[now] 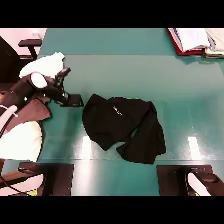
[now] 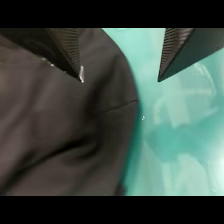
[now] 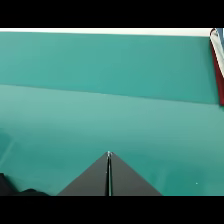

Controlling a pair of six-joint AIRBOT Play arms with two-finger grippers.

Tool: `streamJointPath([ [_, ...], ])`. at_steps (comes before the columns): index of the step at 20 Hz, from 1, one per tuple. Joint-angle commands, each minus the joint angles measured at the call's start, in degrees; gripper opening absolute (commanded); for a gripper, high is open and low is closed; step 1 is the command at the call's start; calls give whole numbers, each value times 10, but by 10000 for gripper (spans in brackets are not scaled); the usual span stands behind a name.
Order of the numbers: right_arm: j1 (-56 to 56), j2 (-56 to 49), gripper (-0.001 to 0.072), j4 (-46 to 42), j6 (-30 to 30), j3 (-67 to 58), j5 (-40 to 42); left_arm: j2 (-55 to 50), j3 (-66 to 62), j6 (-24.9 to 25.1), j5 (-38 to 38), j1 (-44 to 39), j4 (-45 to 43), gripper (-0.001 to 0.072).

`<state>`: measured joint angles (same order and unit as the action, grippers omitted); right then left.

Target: Fold the shirts.

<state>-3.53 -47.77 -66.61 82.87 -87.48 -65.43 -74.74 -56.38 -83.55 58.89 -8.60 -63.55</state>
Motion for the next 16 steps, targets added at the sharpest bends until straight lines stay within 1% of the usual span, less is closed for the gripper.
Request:
streamJointPath([
  [1, 0, -13, 14, 27, 0, 0, -10, 0, 92, 21, -93, 3, 65, 543],
  [4, -19, -29, 15, 28, 0, 0, -10, -2, 108, 45, -116, 1, 105, 543],
  [7, -50, -45, 15, 25, 0, 0, -7, -7, 107, 45, -128, 1, 107, 543],
  [10, -70, -62, 14, 26, 0, 0, 0, -19, 109, 45, -122, 1, 127, 542],
  [11, -71, -67, 14, 26, 0, 0, 1, -22, 109, 45, -119, 1, 130, 516],
  [13, -72, -71, 14, 25, 0, 0, -3, -23, 108, 46, -118, 1, 135, 135],
  [14, -71, -72, 15, 24, 0, 0, -7, -23, 108, 48, -118, 1, 136, 25],
  [16, -65, -71, 15, 15, 0, 0, -42, -21, 87, 73, -100, 2, 126, 27],
])
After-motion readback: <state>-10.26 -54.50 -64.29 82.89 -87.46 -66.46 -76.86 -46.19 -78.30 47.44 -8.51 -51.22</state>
